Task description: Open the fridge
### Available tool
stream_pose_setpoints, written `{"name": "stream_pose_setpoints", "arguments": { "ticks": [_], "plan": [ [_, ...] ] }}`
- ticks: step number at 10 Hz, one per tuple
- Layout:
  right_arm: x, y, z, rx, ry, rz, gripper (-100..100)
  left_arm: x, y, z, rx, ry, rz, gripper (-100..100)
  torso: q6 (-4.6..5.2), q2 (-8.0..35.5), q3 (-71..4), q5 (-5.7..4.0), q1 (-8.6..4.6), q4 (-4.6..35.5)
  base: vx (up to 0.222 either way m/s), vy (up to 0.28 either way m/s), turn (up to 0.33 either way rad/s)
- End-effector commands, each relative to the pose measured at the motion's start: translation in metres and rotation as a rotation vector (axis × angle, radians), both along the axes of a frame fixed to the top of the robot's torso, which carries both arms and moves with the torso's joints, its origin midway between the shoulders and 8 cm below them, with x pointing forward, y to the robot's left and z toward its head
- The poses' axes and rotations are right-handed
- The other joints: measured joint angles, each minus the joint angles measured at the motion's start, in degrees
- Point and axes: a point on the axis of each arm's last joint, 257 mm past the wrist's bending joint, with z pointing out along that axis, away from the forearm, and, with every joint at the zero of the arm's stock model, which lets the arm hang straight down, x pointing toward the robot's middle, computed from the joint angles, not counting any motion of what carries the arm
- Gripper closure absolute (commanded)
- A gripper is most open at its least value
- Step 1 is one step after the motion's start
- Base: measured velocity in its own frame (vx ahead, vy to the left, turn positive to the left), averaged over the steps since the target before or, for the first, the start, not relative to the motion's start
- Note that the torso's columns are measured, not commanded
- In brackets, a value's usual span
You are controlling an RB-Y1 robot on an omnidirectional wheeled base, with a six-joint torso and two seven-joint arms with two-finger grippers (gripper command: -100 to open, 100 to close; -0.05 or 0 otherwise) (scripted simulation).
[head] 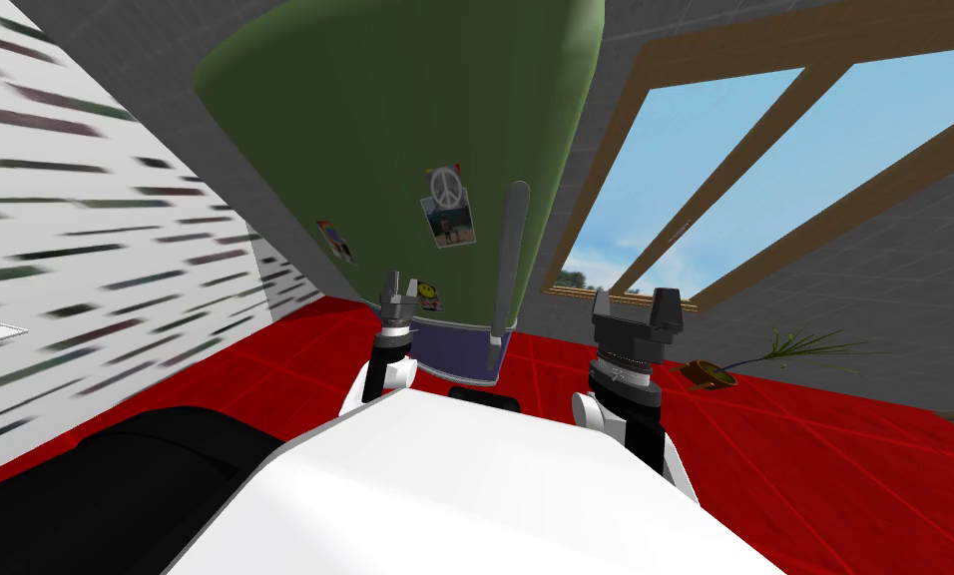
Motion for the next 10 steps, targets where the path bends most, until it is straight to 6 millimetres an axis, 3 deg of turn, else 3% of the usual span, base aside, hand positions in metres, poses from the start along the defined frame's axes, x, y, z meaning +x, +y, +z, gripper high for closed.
{"name": "stream_pose_setpoints", "arguments": {
  "ticks": [1, 9, 10],
  "plan": [
    [0.0000, 0.0000, 0.0000, 0.000, 0.000, 0.000, 0, 0.0000, 0.0000, 0.0000, 0.000, 0.000, 0.000, 0, 0.00, 2.32, -4.67, 0.00, 0.00, 2.35, 0.000, 0.000, 0.000],
    [-0.0001, 0.0000, 0.0001, 0.000, 0.000, 0.000, 0, -0.0001, 0.0000, 0.0002, 0.000, 0.000, 0.000, 0, 0.00, 35.39, -70.73, 0.00, 0.00, 35.37, 0.000, 0.000, 0.000],
    [-0.0001, 0.0000, 0.0001, 0.000, 0.000, 0.000, 0, 0.0028, -0.0041, -0.0047, 0.040, 0.012, -0.015, -100, 0.00, 39.62, -79.19, 0.00, 0.00, 39.60, -0.001, -0.031, 0.000]
  ]
}}
